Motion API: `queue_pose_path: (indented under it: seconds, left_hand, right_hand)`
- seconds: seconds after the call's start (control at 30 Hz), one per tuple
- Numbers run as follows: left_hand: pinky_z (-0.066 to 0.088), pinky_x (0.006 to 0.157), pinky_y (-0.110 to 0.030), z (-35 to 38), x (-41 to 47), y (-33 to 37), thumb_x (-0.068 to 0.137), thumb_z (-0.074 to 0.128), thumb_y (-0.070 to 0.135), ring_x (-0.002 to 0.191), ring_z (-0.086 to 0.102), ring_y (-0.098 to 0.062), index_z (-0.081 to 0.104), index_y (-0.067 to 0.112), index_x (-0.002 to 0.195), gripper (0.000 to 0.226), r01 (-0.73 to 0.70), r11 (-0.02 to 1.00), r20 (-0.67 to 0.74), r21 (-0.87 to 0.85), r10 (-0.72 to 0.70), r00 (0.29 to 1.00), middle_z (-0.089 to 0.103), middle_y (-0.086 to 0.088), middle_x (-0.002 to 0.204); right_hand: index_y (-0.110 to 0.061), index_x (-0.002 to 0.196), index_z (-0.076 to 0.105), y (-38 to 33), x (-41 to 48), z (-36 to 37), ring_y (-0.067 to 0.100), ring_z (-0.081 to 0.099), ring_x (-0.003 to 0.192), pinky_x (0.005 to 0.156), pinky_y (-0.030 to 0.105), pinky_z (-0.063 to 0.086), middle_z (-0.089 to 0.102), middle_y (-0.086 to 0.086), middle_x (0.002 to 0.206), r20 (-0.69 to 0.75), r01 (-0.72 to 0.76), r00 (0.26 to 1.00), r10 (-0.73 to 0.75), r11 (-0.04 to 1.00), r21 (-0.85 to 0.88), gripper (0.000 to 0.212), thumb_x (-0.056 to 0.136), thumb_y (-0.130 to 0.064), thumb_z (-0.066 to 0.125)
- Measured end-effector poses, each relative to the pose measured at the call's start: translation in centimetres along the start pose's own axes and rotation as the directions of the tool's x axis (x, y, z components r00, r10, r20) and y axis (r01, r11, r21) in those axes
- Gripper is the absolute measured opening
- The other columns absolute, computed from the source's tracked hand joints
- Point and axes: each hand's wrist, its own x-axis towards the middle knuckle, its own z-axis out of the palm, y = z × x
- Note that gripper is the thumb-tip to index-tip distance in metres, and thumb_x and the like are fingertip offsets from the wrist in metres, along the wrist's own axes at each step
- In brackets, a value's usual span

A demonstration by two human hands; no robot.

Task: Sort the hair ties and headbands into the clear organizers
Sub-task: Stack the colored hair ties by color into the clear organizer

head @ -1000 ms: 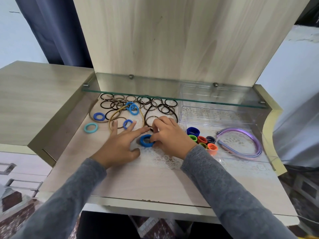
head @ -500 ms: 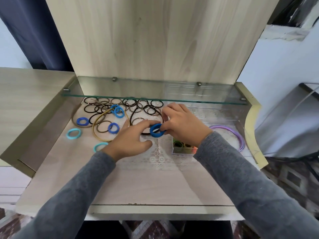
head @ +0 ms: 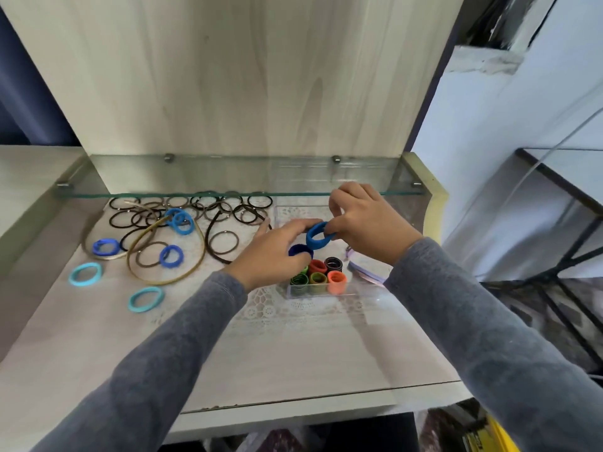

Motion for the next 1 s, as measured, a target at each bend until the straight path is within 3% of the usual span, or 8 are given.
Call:
queue_pose_path:
  seconds: [0.1,0.2,0.27,0.4,0.5,0.6,0.77,1.0]
  left_hand:
    - [-0.008,0.122,-0.046,0.6,0.6,0.1,0.089,0.048,0.027,0.123,0.044,0.009,0.041,0.040,0.143,0.056,-0.004,1.000,-0.019,0.000,0.004,1.000,0.050,0.026,0.138]
    - [-0.012,0.122,-0.050,0.9,0.9,-0.1,0.090,0.044,0.027,0.146,0.029,-0.009,0.036,0.039,0.147,0.059,-0.017,0.998,-0.010,0.065,0.017,1.000,0.046,0.013,0.150]
    - [-0.015,0.121,-0.049,1.2,0.9,-0.4,0.092,0.036,0.030,0.151,0.017,-0.009,0.034,0.039,0.149,0.058,-0.002,0.995,-0.022,0.098,0.004,1.000,0.040,0.006,0.156]
    - [-0.012,0.123,-0.042,2.2,-0.1,-1.2,0.101,0.028,0.031,0.149,0.020,-0.003,0.042,0.036,0.146,0.047,-0.052,0.996,-0.172,0.075,0.065,0.983,0.045,0.010,0.151]
    - [-0.009,0.123,-0.038,2.9,-0.6,-2.6,0.101,0.022,0.039,0.148,0.021,-0.001,0.045,0.035,0.144,0.049,-0.096,0.990,-0.229,0.102,0.118,0.966,0.048,0.014,0.149]
    - [-0.016,0.120,-0.035,3.4,-0.8,-3.4,0.100,0.015,0.046,0.149,0.017,0.001,0.047,0.036,0.142,0.054,-0.120,0.980,-0.234,0.162,0.156,0.960,0.047,0.017,0.148]
    - [-0.012,0.123,-0.042,3.7,-0.9,-3.8,0.102,0.015,0.046,0.149,0.013,0.004,0.045,0.035,0.145,0.054,-0.133,0.984,-0.249,0.115,0.158,0.956,0.043,0.019,0.151]
    - [-0.013,0.122,-0.039,3.8,-1.2,-4.0,0.102,0.015,0.047,0.149,0.011,0.003,0.040,0.033,0.148,0.055,-0.143,0.980,-0.220,0.141,0.171,0.960,0.041,0.019,0.152]
  right_hand:
    - [-0.022,0.081,0.076,0.3,-0.6,0.6,0.033,0.057,0.092,0.077,0.046,0.048,0.058,0.006,0.087,-0.012,-0.018,1.000,0.018,1.000,-0.020,0.018,0.066,-0.021,0.084]
    - [-0.023,0.078,0.075,0.2,-1.1,1.4,0.033,0.058,0.091,0.076,0.044,0.048,0.058,0.005,0.084,-0.010,-0.047,0.999,0.047,0.999,-0.010,0.018,0.064,-0.021,0.085]
    - [-0.023,0.076,0.075,0.2,-1.4,2.0,0.032,0.058,0.087,0.073,0.042,0.047,0.058,0.004,0.083,-0.001,-0.071,0.997,0.071,0.997,0.020,0.016,0.064,-0.022,0.085]
    - [-0.024,0.078,0.077,0.5,-1.6,2.8,0.032,0.055,0.084,0.068,0.042,0.044,0.057,0.005,0.082,0.069,-0.140,0.988,0.135,0.987,0.073,0.017,0.064,-0.024,0.085]
    - [-0.030,0.095,0.077,0.4,-1.3,2.5,0.029,0.048,0.098,0.081,0.041,0.039,0.056,0.003,0.097,0.182,-0.186,0.969,0.170,0.980,0.072,0.019,0.076,-0.030,0.077]
    - [-0.037,0.115,0.068,0.5,-1.2,2.3,0.023,0.037,0.113,0.093,0.034,0.029,0.049,-0.002,0.115,0.307,-0.190,0.937,0.167,0.981,0.048,0.027,0.089,-0.039,0.061]
    - [-0.039,0.118,0.064,0.5,-0.7,2.2,0.023,0.033,0.117,0.098,0.034,0.028,0.046,-0.002,0.121,0.402,-0.190,0.902,0.160,0.981,0.036,0.028,0.091,-0.037,0.060]
    - [-0.037,0.125,0.058,0.3,-0.6,1.8,0.023,0.034,0.118,0.099,0.035,0.030,0.044,0.001,0.124,0.494,-0.241,0.851,0.175,0.968,0.073,0.037,0.091,-0.023,0.054]
